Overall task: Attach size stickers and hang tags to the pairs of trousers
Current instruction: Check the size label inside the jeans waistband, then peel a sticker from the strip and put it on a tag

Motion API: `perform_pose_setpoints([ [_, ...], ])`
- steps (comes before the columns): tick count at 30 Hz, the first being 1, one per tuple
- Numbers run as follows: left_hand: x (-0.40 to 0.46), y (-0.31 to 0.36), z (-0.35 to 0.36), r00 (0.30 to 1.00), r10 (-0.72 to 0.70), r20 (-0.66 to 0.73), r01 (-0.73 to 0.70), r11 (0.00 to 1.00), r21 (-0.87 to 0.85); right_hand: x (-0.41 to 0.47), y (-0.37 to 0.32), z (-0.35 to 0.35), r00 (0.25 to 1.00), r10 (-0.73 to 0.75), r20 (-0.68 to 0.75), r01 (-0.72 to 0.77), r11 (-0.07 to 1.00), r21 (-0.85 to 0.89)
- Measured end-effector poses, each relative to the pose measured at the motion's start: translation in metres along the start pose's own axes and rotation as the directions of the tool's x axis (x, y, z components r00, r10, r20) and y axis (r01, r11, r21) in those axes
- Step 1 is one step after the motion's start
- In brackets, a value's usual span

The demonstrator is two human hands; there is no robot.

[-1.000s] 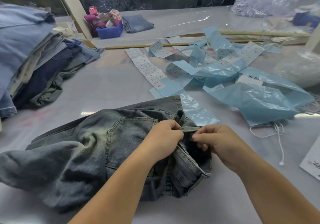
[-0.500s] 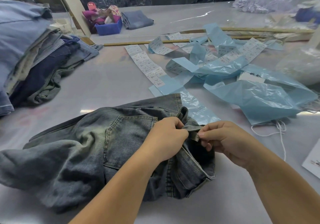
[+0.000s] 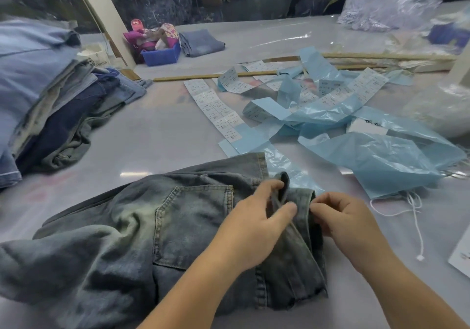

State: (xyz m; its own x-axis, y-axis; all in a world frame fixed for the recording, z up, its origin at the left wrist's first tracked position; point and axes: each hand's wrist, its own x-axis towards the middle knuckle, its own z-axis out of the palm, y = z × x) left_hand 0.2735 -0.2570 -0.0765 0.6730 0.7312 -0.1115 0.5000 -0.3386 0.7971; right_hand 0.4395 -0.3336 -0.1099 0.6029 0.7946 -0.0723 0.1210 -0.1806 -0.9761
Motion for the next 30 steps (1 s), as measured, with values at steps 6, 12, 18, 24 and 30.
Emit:
perform_pose_setpoints([
  [6,0.001,0.003,0.010,0.981,0.152,0.118,-0.176,0.959,0.224,0.002,-0.010,0.008,0.996,-0.088,0.011,0.088,0.996,0.014],
  [12,0.044,0.006,-0.034,0.988,0.148,0.042,-0.152,0.909,0.387,0.024,-0.021,0.016,0.966,-0.238,0.102,0.252,0.775,-0.579],
  [18,0.139,-0.020,-0.058,0.984,-0.008,-0.179,0.090,0.886,0.455,0.074,-0.050,0.050,0.928,-0.218,0.303,0.356,0.761,-0.542],
  [24,0.209,-0.043,-0.042,0.990,-0.010,-0.138,0.096,0.771,0.630,0.153,-0.059,0.065,0.971,0.084,0.224,0.044,0.860,-0.509],
  [30,0.215,-0.064,-0.038,0.951,0.132,-0.280,0.031,0.861,0.508,0.181,-0.047,0.086,0.991,-0.096,0.094,0.133,0.811,-0.570],
])
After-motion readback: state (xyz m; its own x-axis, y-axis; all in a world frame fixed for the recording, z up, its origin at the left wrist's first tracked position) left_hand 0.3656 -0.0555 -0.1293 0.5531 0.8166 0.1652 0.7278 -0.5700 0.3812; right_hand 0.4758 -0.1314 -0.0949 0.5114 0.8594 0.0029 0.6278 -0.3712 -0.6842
